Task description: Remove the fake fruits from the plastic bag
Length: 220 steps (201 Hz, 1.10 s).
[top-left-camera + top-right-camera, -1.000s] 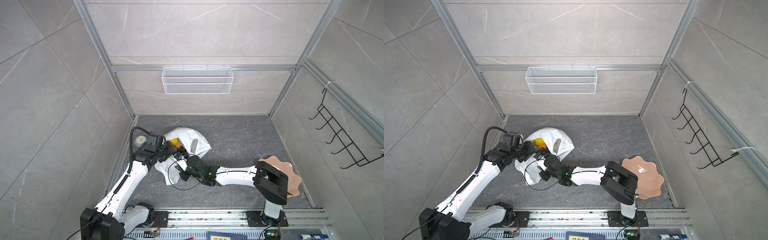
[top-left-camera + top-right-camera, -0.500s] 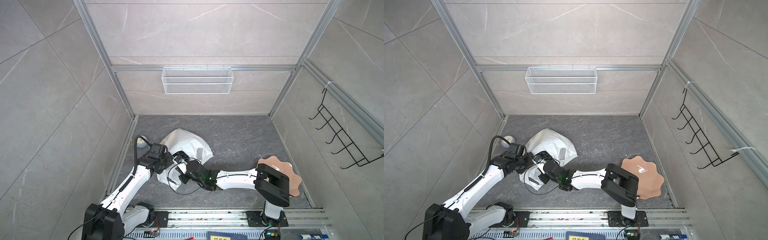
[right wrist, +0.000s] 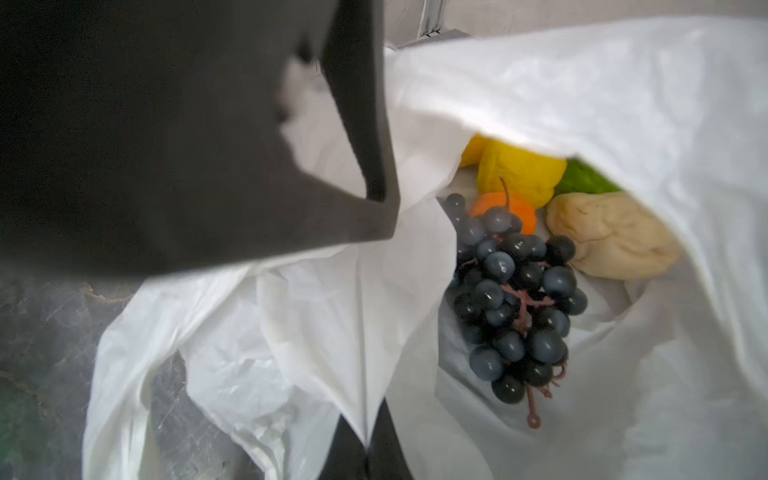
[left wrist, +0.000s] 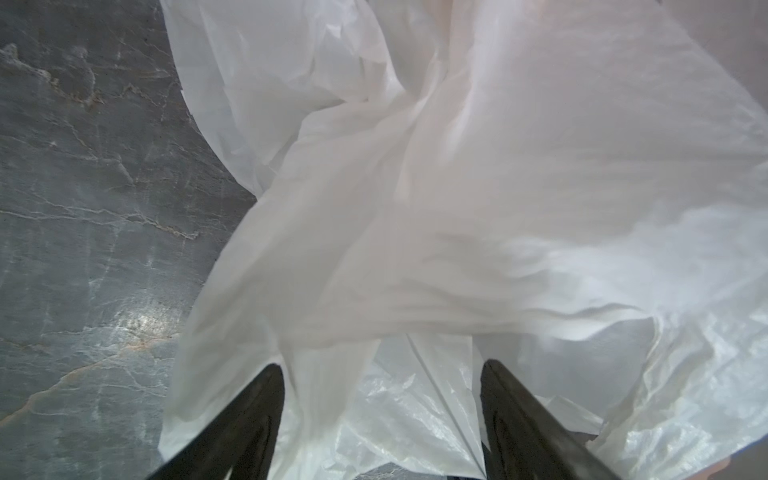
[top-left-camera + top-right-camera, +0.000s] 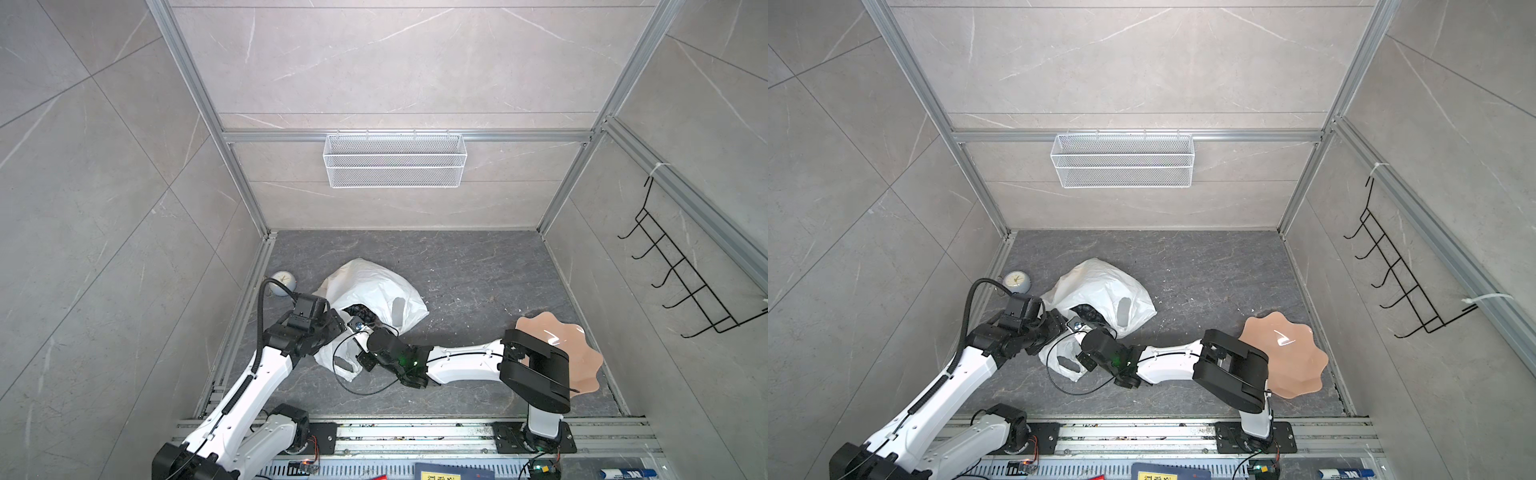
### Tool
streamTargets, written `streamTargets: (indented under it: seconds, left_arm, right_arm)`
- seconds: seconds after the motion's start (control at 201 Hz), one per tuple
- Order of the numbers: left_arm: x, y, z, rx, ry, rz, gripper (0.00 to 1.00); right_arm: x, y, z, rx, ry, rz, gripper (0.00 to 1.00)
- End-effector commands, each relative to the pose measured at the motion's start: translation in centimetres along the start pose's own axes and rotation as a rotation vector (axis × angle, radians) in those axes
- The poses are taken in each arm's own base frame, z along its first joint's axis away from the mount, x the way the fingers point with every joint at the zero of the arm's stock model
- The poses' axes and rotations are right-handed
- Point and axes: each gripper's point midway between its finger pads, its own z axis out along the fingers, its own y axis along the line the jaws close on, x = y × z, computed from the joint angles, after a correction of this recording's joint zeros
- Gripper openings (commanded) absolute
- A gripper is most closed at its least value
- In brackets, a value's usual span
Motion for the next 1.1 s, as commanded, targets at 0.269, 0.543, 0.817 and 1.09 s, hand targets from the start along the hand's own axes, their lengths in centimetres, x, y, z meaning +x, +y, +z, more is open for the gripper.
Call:
streamTargets:
  seconds: [0.269,0.543,0.817,1.09]
  left_arm:
    - [1.8,0.3,1.6,0.005,0.052,-0.056,0.83]
    - [0.6,1.4,5.6,-0.068,0.006,-0.060,0.84]
    - [-2.0,-0.8,7.8,-0.025,-0.037,-0.008,0.70]
    - [-3.0,-0.8,6.2,0.011,-0.083,0.052,0.17]
  right_arm:
    - [-0.6,2.4,0.1,-0.009,-0.038,-0.011,0.00]
    - [-1.6,3.6,-1.1,-0.080,-0.106,0.044,0.00]
    - [0.6,4.7,-1.5,-0.103,-0.069,0.027,0.00]
    - [0.4,2.2,-2.3,-0.089,-0.043,0.070,0.41]
